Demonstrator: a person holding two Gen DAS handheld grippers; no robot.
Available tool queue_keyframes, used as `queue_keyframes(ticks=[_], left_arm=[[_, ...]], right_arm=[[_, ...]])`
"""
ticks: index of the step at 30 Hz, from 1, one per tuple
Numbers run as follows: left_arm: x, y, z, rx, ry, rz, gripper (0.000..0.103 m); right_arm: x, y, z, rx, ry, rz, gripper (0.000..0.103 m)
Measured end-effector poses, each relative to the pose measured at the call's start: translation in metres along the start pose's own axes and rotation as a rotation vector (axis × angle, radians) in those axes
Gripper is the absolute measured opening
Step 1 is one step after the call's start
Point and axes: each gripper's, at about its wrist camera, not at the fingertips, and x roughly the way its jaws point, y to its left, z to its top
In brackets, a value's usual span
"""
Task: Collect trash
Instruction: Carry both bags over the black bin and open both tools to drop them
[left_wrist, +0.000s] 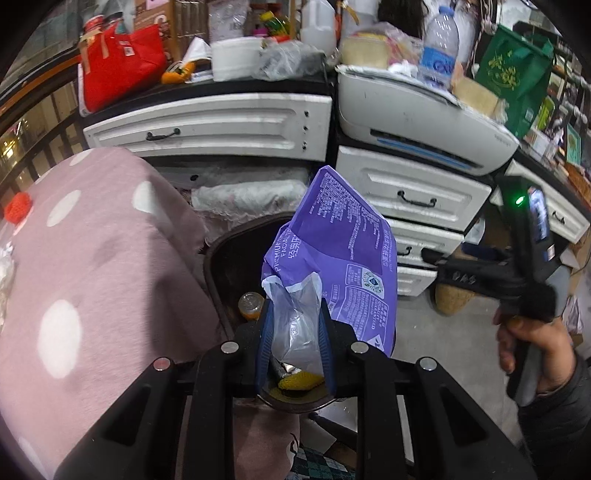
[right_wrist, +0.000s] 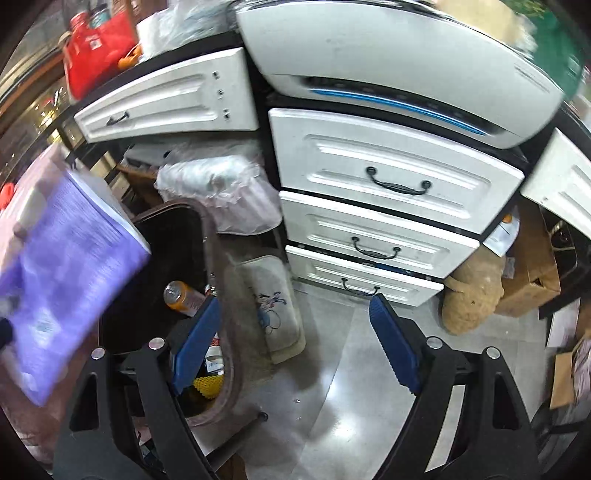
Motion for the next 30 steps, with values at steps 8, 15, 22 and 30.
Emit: queue_keyframes(ticks=[8, 15, 22, 30], left_arm=[[0.053, -0.022, -0.003, 0.068, 0.104, 0.043, 0.023], [0.086, -0.014, -0.013, 0.03, 0.193, 0.094, 0.026], [0.098, -0.002, -0.019, -0.024, 0.25, 0.093, 0.062], [0.075, 0.004, -0.02, -0.056, 0.25, 0.036, 0.08]], right_arm=[[-0.001, -0.017, -0.004, 0.038, 0.003, -0.003, 0.082], [-0.003, -0.02, -0.006, 0.048, 0.002, 0.005, 0.082], [-0.002, -0.015, -0.006, 0.029, 0.002, 0.001, 0.082], [-0.008, -0.005, -0.003, 0.025, -0.02, 0.017, 0.082]])
